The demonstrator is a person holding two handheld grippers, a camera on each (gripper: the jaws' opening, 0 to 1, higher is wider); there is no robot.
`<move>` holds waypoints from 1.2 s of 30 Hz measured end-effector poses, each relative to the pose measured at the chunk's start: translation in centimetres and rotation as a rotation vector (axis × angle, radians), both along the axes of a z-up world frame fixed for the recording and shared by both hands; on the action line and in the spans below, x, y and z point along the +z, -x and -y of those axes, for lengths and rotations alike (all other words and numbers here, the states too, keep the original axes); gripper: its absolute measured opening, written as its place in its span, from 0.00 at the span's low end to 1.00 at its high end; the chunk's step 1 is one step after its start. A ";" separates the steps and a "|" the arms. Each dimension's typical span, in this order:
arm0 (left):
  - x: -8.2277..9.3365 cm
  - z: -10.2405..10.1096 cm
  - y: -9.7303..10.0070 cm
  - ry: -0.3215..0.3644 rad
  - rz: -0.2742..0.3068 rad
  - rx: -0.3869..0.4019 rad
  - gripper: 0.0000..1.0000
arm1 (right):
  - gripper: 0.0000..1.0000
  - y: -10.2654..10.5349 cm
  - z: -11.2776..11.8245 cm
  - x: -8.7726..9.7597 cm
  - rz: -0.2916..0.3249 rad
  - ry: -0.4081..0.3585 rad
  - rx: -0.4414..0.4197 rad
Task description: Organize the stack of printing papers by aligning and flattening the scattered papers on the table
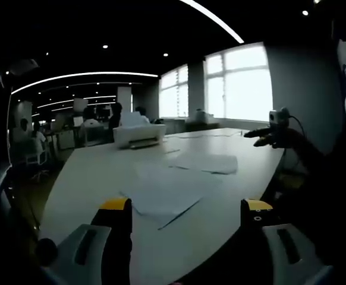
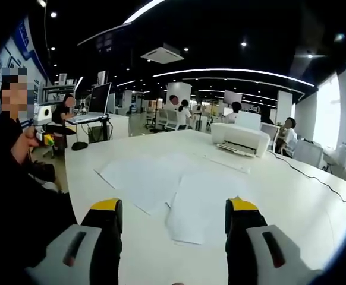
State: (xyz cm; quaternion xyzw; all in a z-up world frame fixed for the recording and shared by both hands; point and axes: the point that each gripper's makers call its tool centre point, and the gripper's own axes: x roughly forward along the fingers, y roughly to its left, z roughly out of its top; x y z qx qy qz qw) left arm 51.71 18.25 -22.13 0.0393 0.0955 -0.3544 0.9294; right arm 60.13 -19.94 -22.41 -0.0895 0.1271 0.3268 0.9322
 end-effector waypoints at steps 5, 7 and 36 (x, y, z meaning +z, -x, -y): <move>-0.1 0.3 0.0 0.003 -0.004 -0.008 0.77 | 0.65 -0.2 -0.1 0.0 -0.003 0.001 0.003; -0.2 0.3 0.0 0.005 -0.005 -0.008 0.77 | 0.65 -0.3 -0.1 0.0 -0.004 0.000 0.004; 0.3 0.5 -0.5 0.027 0.009 0.006 0.79 | 0.65 -1.8 0.6 -0.2 -0.016 -0.002 -0.004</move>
